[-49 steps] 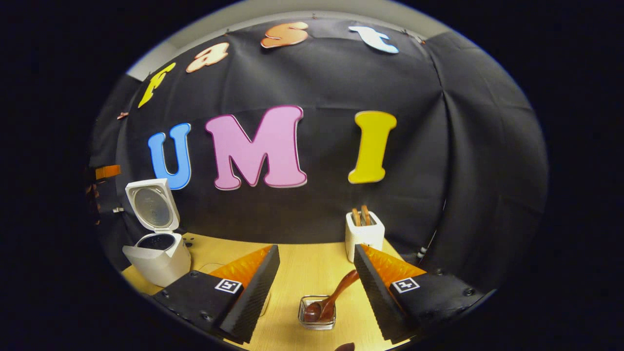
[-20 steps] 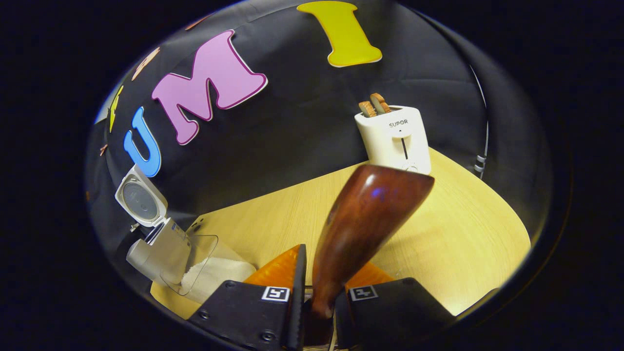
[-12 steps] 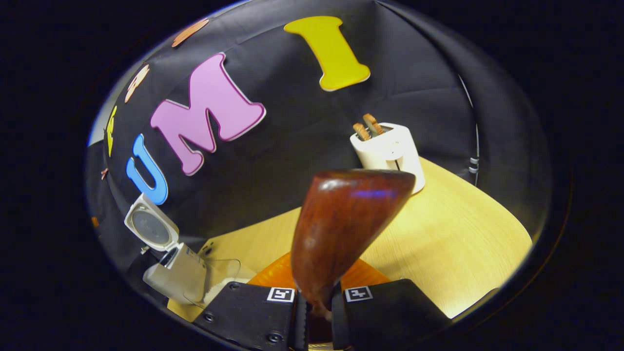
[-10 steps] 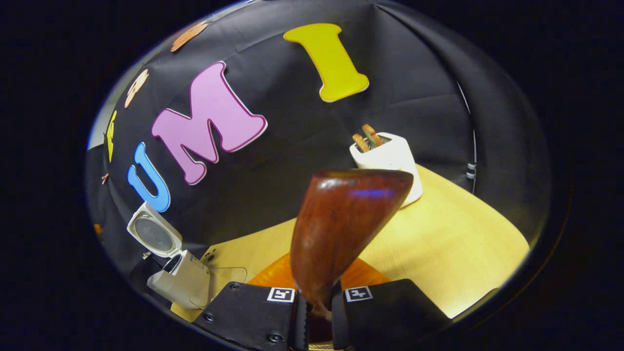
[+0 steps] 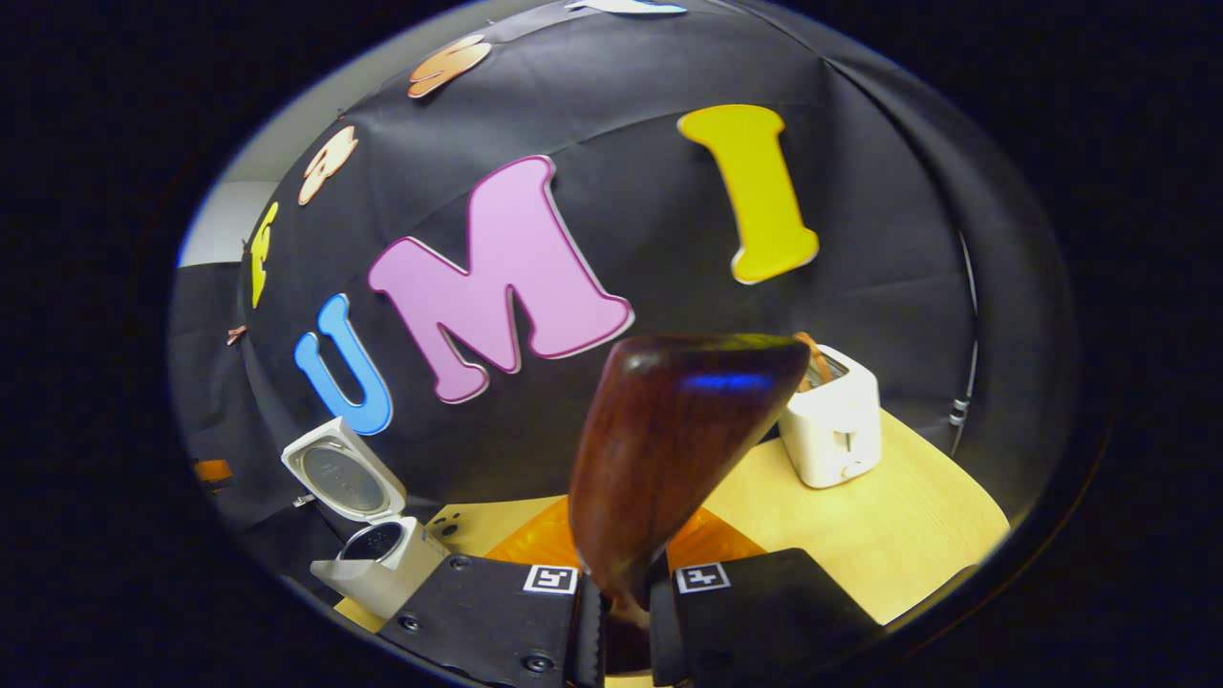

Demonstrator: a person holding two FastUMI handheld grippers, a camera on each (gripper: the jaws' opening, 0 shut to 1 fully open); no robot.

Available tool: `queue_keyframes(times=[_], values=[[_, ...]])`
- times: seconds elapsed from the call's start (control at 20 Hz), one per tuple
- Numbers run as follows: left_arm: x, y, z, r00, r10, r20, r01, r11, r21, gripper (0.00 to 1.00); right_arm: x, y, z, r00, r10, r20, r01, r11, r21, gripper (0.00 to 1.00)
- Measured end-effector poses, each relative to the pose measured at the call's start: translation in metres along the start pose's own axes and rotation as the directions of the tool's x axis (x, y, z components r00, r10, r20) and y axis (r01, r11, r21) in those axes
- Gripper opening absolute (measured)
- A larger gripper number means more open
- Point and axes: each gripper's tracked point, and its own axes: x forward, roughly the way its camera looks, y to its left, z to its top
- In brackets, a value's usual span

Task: Close the left gripper, press the button to open the rice cooker; take a wooden spoon from the chopstick holder with the right hand, scoop a spoonful of rice and pour it into the rice cooker, then put the wooden spoon back into the chopstick holder.

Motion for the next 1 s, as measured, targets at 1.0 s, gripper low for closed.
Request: queue_keyframes(times=[1.0], values=[[0.044,0.066,-0.017,0.998,-0.055,-0.022,0.056,0.998,0.030,0.94,0.073,0.085,-0.212,0.940,-0.143,-0.309,-0.040,0.856,-0.516,0.23]])
